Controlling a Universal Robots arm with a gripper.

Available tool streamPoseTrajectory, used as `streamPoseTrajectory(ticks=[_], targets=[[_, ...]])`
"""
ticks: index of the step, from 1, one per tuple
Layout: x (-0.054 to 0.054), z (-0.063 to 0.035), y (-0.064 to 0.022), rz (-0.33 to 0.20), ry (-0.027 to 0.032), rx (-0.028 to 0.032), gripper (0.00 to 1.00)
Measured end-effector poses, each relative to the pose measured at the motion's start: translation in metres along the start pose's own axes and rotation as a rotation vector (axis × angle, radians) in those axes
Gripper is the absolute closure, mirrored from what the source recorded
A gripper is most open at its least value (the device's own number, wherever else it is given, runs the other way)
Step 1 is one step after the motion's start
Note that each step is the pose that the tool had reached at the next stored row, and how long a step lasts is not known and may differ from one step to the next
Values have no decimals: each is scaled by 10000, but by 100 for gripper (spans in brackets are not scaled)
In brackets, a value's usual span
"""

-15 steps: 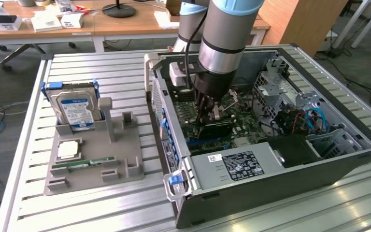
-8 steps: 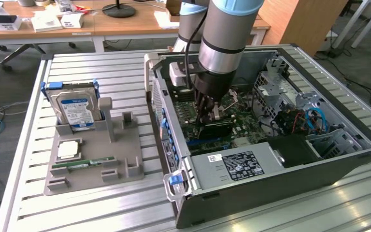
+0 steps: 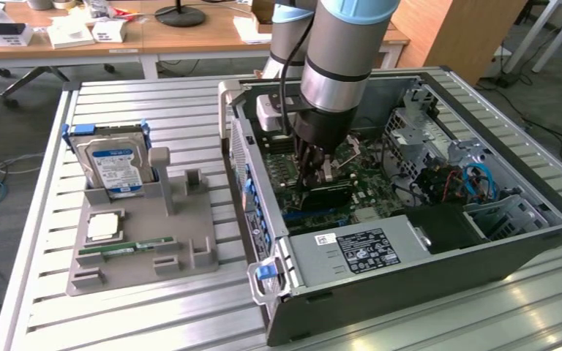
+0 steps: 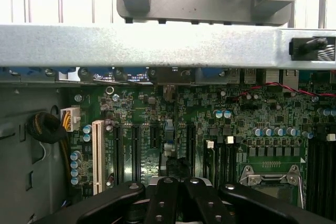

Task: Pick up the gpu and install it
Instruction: 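Press down on the gpu until it lock into place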

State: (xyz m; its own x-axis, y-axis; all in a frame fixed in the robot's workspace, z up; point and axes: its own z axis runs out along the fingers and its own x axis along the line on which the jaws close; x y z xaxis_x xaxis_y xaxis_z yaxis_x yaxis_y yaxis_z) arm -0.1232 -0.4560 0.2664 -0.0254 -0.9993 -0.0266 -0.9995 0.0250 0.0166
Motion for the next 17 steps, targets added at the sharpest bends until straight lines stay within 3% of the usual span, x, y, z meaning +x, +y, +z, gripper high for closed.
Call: streamPoseTrajectory(ticks=[17], targets=[[1,16,10,0,0,0,89]])
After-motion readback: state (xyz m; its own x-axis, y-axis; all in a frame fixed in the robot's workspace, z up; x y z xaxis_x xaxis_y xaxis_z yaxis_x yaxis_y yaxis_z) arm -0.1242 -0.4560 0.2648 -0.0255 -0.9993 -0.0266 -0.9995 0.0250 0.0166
